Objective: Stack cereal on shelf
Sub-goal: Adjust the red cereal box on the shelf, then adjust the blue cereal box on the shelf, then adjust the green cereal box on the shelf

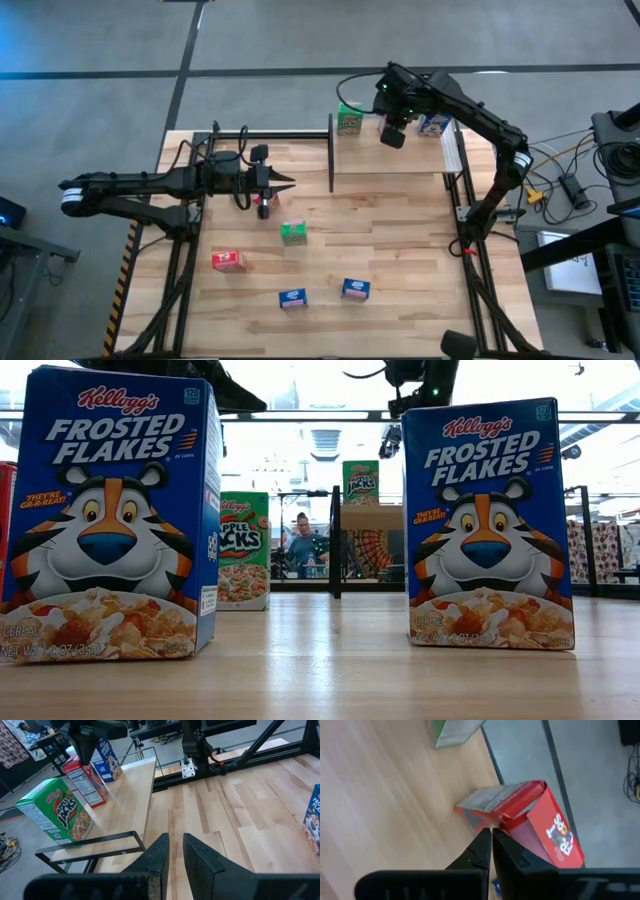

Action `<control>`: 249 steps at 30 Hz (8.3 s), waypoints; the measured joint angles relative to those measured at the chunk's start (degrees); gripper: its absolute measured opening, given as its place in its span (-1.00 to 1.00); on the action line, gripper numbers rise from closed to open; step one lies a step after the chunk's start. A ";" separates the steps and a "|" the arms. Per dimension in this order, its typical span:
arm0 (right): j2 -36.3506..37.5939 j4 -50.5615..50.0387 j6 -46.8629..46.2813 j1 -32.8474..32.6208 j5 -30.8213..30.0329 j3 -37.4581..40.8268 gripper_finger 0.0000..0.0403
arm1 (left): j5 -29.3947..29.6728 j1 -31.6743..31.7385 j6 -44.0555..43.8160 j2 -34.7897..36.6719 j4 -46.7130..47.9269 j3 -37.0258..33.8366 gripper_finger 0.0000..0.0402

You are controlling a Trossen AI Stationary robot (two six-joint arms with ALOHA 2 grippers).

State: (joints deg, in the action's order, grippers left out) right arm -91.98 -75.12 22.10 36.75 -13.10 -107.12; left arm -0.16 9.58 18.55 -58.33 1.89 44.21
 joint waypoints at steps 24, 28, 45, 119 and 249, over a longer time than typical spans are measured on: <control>1.30 3.88 -1.39 -0.73 -0.10 2.61 -0.96 | 0.00 -0.02 0.00 0.00 0.46 0.00 -0.81; 3.67 -0.77 -4.88 -1.01 3.08 2.57 -0.96 | 0.00 0.00 0.00 0.00 0.83 0.00 -0.81; 13.92 -14.86 -22.79 2.11 -3.99 10.95 -0.96 | 0.00 -0.02 -0.42 0.00 0.99 0.00 -0.81; 15.45 9.04 -15.01 9.27 -12.82 35.53 -0.96 | -0.01 -0.02 -0.02 0.00 2.19 0.00 -0.81; 58.21 96.44 -7.91 -22.58 4.07 87.86 -0.96 | 1.07 12.76 -10.50 -49.20 -36.70 24.67 -0.81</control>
State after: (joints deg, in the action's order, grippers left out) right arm -33.78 21.32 14.20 14.17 -9.04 -19.27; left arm 0.90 22.35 8.05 -107.52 -34.81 68.88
